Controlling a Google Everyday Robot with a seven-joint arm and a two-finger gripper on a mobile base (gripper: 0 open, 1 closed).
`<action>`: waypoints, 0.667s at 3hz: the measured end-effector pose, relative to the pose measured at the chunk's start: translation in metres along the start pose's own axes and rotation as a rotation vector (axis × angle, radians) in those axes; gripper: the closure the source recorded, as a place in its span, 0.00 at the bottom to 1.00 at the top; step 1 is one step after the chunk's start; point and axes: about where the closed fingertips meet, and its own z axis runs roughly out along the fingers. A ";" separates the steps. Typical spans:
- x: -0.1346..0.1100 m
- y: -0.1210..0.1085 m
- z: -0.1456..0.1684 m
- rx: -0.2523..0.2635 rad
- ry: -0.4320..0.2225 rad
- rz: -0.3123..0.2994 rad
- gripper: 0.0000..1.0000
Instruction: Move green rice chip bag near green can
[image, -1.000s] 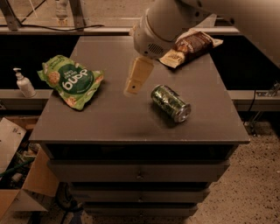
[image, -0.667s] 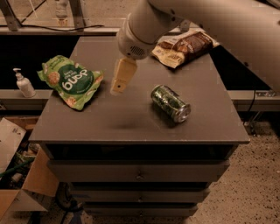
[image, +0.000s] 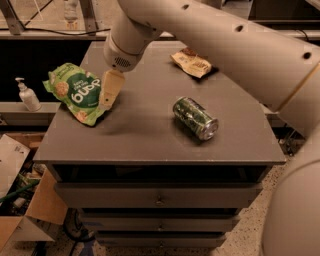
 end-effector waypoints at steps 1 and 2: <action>-0.014 -0.001 0.037 -0.043 -0.001 0.008 0.00; -0.025 0.000 0.071 -0.085 0.003 0.013 0.00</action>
Offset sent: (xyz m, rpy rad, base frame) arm 0.0269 0.0885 -0.0665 -0.0166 0.1219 0.0454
